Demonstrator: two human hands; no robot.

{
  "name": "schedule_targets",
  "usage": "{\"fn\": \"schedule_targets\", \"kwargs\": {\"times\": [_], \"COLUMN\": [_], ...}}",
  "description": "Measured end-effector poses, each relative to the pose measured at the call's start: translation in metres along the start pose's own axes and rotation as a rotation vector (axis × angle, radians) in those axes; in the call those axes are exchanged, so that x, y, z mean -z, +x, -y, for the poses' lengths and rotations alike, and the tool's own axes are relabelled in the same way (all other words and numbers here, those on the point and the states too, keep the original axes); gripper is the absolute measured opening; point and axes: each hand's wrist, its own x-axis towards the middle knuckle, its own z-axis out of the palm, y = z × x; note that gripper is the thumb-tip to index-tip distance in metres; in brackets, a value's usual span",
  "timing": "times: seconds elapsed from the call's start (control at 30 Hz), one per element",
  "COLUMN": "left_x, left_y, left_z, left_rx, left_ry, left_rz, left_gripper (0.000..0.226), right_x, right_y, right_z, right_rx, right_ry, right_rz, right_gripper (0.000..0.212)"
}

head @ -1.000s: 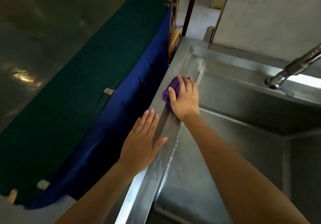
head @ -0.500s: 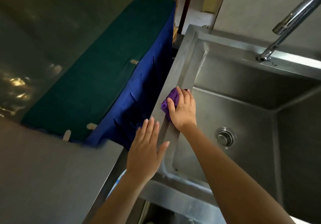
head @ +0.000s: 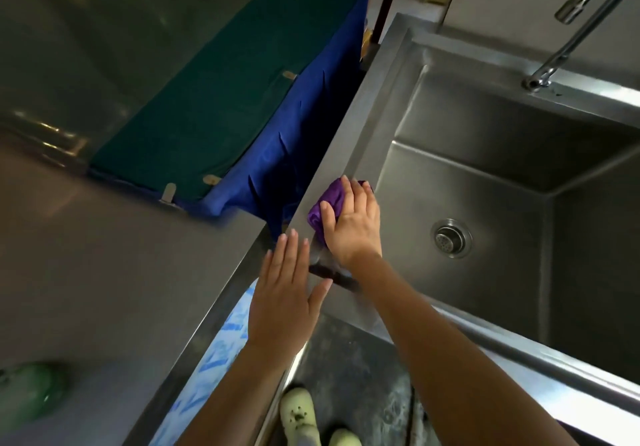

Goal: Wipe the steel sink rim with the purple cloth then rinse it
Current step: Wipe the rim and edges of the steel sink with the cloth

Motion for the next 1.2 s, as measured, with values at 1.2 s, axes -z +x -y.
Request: {"fn": "schedule_targets", "kwargs": {"times": [1.2], "left_x": [-0.004], "left_y": [-0.054], "left_z": [0.01], "left_rx": [0.002], "left_ry": [-0.155], "left_rz": [-0.068], "left_gripper": [0.077], "right_x": [0.025], "right_y": [-0.114], "right_z": [-0.017], "right_rx": [0.234], "right_ry": [0.046], "right_rz": [0.102], "right_gripper": [0.044]}}
